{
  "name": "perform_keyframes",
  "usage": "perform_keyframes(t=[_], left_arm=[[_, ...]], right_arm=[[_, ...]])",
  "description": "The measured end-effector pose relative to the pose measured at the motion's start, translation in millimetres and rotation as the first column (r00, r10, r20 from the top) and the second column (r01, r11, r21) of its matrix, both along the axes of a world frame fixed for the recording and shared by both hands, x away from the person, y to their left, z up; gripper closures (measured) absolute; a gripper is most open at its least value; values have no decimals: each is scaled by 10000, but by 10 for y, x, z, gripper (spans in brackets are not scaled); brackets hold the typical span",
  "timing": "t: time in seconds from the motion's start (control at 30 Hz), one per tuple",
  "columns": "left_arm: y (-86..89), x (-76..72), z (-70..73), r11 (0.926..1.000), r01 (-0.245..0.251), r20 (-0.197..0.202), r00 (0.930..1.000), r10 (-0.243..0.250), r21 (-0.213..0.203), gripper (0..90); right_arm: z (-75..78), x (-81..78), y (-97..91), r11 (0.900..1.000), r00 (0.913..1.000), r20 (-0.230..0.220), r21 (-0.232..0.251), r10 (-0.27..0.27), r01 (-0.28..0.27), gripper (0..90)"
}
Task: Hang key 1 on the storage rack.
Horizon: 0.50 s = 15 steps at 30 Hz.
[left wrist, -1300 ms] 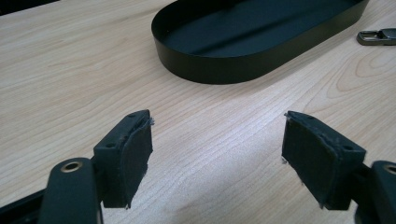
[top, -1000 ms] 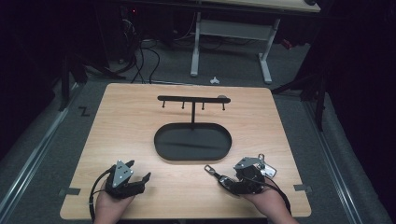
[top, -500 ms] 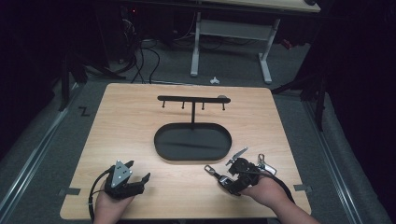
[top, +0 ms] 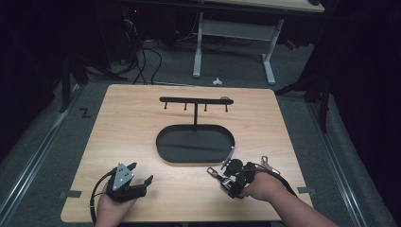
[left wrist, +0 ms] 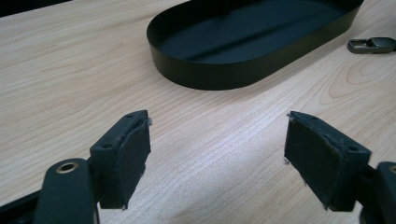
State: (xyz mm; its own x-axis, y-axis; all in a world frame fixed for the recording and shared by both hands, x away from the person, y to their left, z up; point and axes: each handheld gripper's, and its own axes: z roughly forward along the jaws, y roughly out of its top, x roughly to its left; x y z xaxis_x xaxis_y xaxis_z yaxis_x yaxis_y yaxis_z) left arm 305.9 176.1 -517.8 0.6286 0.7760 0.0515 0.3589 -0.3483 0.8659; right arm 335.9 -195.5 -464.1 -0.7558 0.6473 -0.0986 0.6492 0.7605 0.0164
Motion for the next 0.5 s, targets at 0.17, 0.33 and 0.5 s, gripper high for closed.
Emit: perform_keyframes(t=[0.17,0.33,0.5], left_arm=[[-1,1,-9,10000,5,-11,10000,-5,-29,228],[-6,2,-13,10000,-18,21,10000,18,-19,228],[3,3,-9,10000,-4,-26,10000,4,3,228]], right_arm=[[16,46,86,9991,9989,247,-119,-399,402,159],[80,123,148,9982,9979,314,226,-564,557,170],[64,186,200,9971,9971,312,320,-699,689,219]])
